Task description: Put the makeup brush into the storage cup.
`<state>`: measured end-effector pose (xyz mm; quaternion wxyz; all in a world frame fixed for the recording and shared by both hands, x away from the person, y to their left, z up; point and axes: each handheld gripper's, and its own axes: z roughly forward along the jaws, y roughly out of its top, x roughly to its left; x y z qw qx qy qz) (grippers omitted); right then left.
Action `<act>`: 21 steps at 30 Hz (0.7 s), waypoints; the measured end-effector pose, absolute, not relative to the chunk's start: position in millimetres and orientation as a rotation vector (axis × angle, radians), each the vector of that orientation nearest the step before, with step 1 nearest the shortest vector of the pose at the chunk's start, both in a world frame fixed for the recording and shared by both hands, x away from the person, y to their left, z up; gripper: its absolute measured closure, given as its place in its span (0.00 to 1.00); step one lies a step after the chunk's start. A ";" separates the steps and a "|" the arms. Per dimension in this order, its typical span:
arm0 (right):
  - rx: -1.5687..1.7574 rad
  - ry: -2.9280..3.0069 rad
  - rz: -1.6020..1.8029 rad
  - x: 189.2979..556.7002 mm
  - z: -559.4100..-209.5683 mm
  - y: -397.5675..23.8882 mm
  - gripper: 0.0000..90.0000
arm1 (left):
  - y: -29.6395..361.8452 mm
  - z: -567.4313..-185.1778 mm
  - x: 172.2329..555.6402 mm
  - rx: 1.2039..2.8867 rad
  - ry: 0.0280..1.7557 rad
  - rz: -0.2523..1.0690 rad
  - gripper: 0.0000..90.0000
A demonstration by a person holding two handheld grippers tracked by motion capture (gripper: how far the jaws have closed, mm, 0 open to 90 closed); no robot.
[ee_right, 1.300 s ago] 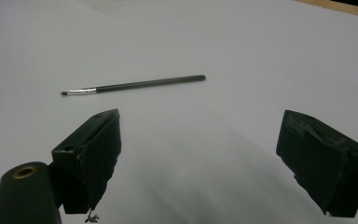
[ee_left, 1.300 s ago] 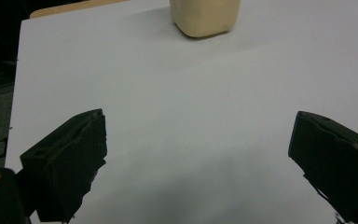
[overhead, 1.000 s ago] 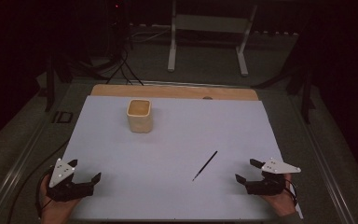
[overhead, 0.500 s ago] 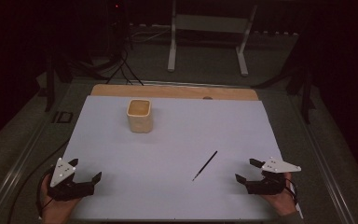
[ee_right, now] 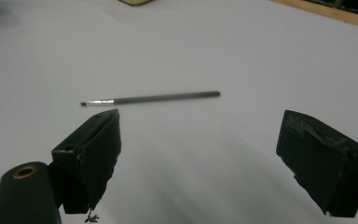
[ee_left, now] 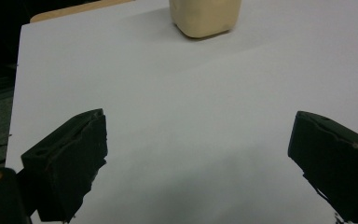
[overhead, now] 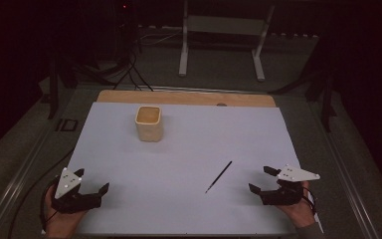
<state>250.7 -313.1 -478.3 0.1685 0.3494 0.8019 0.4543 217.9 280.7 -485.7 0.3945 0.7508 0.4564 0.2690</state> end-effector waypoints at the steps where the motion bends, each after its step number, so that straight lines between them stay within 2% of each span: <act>1: 0.986 2.280 1.295 251.1 -476.9 -312.2 0.15 | 280.6 -485.8 218.0 1.904 1.157 0.682 0.06; 21: 0.888 2.286 1.307 267.3 -450.5 -297.3 0.15 | 281.0 -485.8 218.2 1.898 1.156 0.679 0.07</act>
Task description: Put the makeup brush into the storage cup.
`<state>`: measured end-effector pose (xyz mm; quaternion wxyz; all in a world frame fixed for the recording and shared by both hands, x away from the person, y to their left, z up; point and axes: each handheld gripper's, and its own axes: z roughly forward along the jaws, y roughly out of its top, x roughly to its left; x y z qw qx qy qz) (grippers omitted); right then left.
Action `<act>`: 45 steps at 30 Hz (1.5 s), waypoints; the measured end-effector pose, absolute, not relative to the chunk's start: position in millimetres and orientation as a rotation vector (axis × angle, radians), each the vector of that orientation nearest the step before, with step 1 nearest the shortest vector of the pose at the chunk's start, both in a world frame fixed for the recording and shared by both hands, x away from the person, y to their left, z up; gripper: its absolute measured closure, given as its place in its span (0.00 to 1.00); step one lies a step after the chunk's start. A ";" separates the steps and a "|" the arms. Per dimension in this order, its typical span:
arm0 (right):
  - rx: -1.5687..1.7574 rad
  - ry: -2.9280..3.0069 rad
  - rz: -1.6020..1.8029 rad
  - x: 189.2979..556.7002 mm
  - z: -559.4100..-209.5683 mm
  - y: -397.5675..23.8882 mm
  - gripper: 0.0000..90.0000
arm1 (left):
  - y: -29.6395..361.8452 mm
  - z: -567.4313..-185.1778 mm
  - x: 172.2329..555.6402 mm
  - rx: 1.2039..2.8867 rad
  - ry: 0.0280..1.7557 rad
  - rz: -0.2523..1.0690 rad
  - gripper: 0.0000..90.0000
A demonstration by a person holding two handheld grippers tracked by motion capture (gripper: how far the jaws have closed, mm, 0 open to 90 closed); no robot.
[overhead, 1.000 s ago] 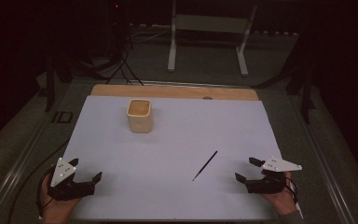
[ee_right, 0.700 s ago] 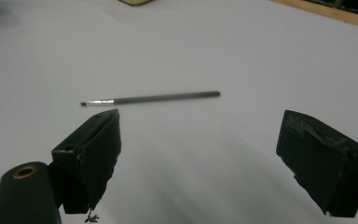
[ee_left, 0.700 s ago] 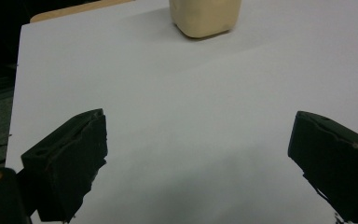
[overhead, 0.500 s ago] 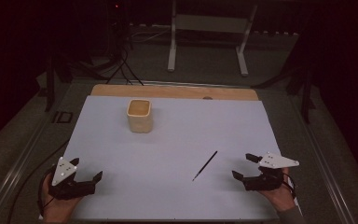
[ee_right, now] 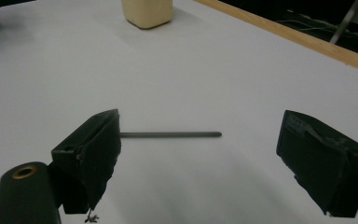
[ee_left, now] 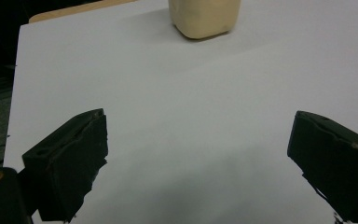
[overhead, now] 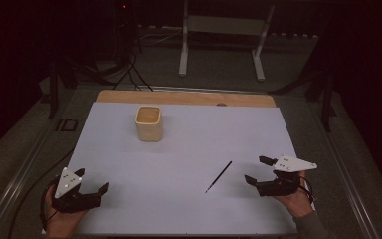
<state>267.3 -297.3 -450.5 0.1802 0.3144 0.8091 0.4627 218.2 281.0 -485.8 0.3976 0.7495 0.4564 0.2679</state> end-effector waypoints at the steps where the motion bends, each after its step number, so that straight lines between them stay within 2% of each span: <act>1: 0.885 2.288 1.305 268.1 -449.2 -296.9 0.15 | 281.0 -485.8 218.1 1.897 1.155 0.678 0.07; 29: 0.679 2.364 1.252 307.8 -400.6 -271.8 0.15 | 281.5 -485.4 217.6 1.891 1.148 0.679 0.07; 45: 0.615 2.404 1.231 327.4 -394.3 -264.2 0.15 | 281.0 -485.4 217.7 1.888 1.145 0.678 0.07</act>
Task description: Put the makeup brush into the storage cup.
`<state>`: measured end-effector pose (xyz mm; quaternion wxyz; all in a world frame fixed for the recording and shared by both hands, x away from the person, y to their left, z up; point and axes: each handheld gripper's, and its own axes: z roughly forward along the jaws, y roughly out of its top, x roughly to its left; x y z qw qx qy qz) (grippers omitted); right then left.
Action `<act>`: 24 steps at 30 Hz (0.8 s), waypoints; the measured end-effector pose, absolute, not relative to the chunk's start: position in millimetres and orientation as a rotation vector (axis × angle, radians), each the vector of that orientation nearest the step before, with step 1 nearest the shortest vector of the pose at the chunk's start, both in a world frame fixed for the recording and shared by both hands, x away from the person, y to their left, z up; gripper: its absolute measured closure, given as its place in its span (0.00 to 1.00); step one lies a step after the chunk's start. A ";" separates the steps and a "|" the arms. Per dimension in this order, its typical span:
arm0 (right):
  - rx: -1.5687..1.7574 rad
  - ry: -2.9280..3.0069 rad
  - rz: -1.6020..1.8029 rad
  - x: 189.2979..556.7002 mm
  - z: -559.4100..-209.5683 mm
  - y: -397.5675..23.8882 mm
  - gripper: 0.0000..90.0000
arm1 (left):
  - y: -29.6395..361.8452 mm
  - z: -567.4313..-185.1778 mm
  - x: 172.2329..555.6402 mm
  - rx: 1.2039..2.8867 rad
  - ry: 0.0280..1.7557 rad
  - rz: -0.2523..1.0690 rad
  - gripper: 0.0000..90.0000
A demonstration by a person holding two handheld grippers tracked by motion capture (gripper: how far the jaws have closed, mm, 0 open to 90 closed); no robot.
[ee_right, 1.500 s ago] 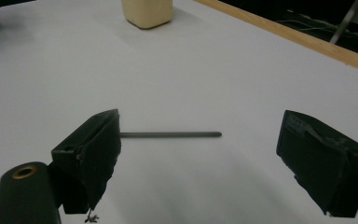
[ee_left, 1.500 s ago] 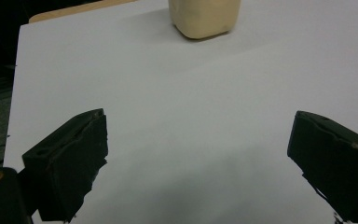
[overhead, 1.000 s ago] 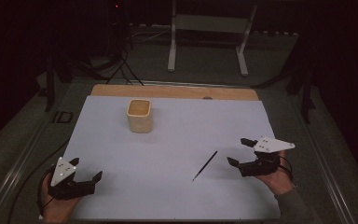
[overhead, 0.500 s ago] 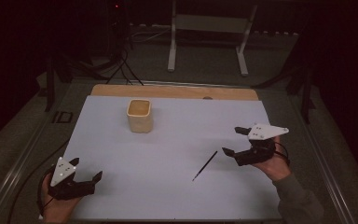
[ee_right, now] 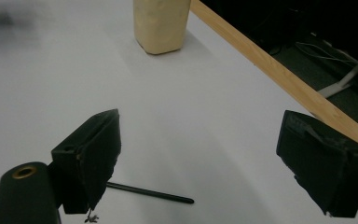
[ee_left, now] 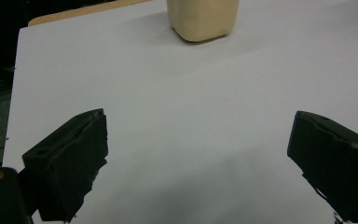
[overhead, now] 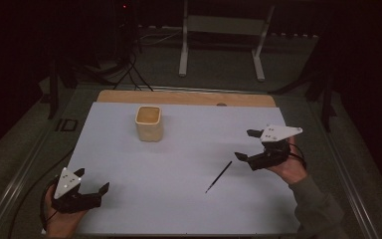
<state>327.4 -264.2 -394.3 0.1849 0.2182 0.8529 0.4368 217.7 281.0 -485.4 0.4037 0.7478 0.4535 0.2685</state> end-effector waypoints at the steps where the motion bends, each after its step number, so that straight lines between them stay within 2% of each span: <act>1: 0.614 2.409 1.227 328.4 -394.5 -262.7 0.15 | 281.0 -485.4 217.7 1.889 1.145 0.678 0.07; 24: 0.448 2.568 0.980 351.7 -386.3 -221.0 0.15 | 281.1 -485.7 218.2 1.889 1.141 0.672 0.07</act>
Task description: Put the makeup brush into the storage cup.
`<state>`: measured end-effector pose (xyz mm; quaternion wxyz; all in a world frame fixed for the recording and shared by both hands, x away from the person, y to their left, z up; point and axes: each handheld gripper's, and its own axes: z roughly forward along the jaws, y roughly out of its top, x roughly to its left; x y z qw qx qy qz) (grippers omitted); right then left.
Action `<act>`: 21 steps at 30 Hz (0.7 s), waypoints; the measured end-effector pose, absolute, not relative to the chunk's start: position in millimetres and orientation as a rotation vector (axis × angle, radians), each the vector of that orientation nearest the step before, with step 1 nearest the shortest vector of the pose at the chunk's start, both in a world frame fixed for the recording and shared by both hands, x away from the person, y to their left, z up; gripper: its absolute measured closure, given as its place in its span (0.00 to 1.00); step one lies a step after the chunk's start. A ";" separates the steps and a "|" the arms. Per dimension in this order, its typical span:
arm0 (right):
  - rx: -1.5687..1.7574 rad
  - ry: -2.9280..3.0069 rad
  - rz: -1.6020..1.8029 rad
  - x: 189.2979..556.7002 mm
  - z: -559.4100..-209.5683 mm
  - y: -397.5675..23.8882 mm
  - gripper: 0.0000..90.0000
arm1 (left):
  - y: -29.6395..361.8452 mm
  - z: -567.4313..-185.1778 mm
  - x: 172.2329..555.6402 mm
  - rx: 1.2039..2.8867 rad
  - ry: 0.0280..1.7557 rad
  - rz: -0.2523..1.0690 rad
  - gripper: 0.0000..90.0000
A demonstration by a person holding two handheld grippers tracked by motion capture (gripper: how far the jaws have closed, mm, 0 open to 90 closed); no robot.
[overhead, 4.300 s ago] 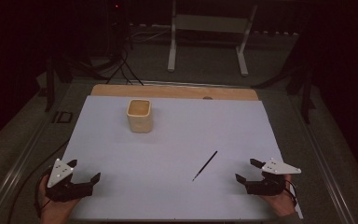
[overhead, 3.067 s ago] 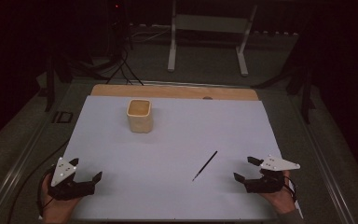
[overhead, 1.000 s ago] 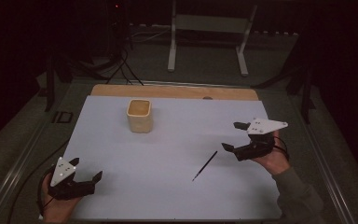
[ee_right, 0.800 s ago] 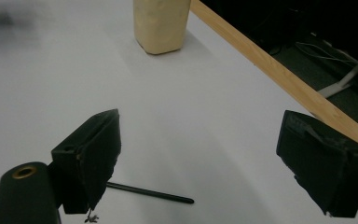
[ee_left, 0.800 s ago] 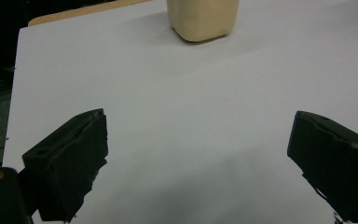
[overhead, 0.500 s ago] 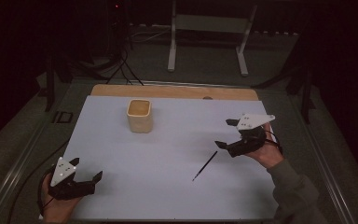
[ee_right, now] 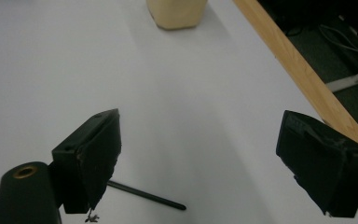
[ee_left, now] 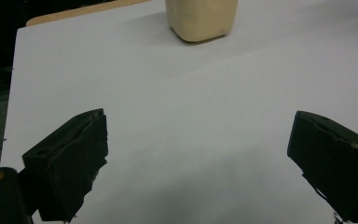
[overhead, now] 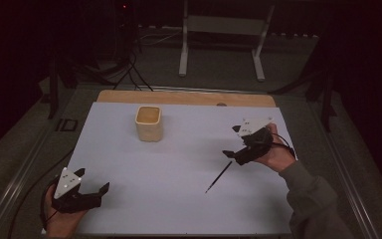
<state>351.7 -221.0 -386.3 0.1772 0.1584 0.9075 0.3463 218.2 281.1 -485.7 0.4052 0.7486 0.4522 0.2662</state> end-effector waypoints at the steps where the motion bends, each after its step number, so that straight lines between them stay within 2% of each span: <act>1: 0.444 2.573 0.967 352.4 -386.3 -220.1 0.15 | 281.1 -485.7 218.2 1.889 1.141 0.671 0.07; 21: 0.340 2.695 0.692 358.4 -387.1 -205.5 0.16 | 281.3 -485.5 218.1 1.895 1.134 0.670 0.07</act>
